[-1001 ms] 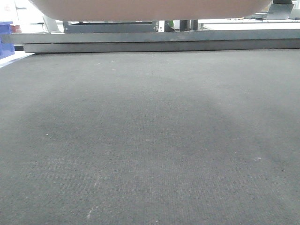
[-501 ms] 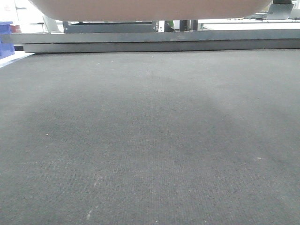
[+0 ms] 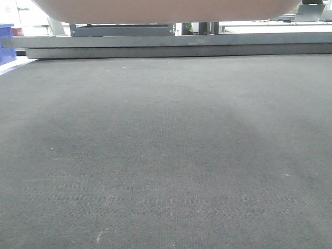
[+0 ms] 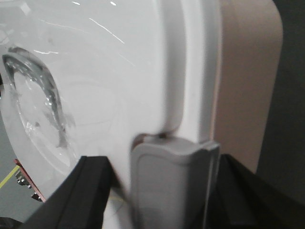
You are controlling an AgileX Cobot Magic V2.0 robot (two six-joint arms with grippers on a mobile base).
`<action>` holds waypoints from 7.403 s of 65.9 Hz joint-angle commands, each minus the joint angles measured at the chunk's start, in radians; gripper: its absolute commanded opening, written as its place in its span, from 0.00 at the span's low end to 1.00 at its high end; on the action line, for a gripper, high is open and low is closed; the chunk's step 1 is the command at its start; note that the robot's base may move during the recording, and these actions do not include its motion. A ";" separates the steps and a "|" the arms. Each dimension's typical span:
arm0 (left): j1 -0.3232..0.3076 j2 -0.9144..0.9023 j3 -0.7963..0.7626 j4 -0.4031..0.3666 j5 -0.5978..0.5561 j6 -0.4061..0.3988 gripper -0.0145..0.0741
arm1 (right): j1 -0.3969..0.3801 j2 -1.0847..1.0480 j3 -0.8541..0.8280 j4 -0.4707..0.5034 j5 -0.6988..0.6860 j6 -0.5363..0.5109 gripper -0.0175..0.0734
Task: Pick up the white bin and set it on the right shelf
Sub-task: 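Hold the bin raised with both grippers while the base backs away, then drive the base past the red table toward the steel shelf rack, then turn the base to face the shelf rack with blue bins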
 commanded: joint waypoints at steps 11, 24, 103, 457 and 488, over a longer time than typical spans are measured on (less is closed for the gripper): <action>-0.021 -0.020 -0.036 -0.158 0.015 0.017 0.44 | 0.016 -0.018 -0.041 0.219 0.112 -0.012 0.70; -0.021 -0.020 -0.036 -0.158 0.015 0.017 0.44 | 0.016 -0.018 -0.041 0.219 0.112 -0.012 0.70; -0.021 -0.020 -0.036 -0.158 0.015 0.017 0.44 | 0.016 -0.016 -0.041 0.219 0.106 -0.012 0.70; -0.021 -0.020 -0.036 -0.160 0.015 0.017 0.44 | 0.016 -0.036 -0.041 0.219 0.105 -0.012 0.70; -0.021 -0.020 -0.036 -0.160 0.015 0.017 0.44 | 0.016 -0.034 -0.041 0.219 0.105 -0.012 0.70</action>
